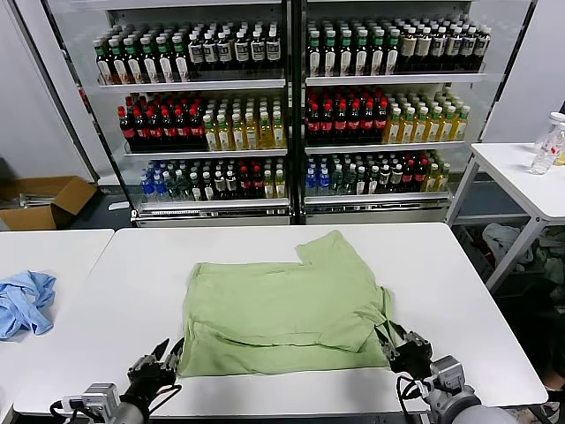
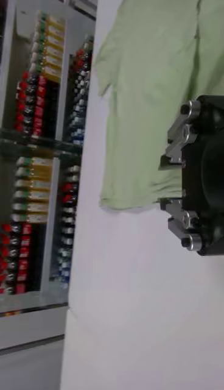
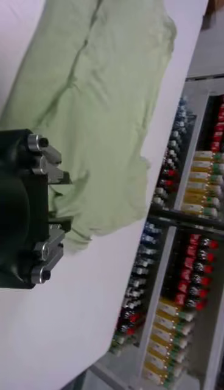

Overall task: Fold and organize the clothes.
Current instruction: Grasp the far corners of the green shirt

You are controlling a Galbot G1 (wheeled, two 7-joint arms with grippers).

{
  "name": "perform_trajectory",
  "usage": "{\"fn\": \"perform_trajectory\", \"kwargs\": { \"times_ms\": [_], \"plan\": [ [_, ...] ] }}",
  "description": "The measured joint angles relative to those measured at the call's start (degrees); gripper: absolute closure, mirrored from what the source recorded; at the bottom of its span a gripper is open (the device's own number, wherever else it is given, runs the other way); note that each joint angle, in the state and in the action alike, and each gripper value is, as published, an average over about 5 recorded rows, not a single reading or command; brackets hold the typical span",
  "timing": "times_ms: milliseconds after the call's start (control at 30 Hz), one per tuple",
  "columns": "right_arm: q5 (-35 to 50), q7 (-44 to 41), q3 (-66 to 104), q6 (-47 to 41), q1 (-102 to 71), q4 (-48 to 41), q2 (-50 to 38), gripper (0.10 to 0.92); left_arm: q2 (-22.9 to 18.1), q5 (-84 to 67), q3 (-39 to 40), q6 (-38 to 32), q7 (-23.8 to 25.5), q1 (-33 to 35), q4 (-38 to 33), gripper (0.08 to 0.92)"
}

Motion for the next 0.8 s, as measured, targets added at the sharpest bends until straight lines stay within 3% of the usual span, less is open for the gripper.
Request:
{"fn": "perform_trajectory", "kwargs": {
  "times_ms": [200,467,800],
  "plan": [
    [3.56,1.49,-3.92,-1.32,11.37,-5.78,0.99,0.232,2.2,-2.55,0.54,-0.54,-1.8,-5.19,2.06,0.411],
    [6.6,2.11,-13.29,-3.15,31.15,-20.74,5.21,0.203,3.87,-4.12,5.57,0.27,-4.31,-18.29,11.36,0.201],
    [7.55,0.9,-23.69,-3.64,50.56,-41.73,13.3,0.203,2.76,-3.15,14.38,1.3,-6.87,-35.39,26.87,0.177]
  ]
}}
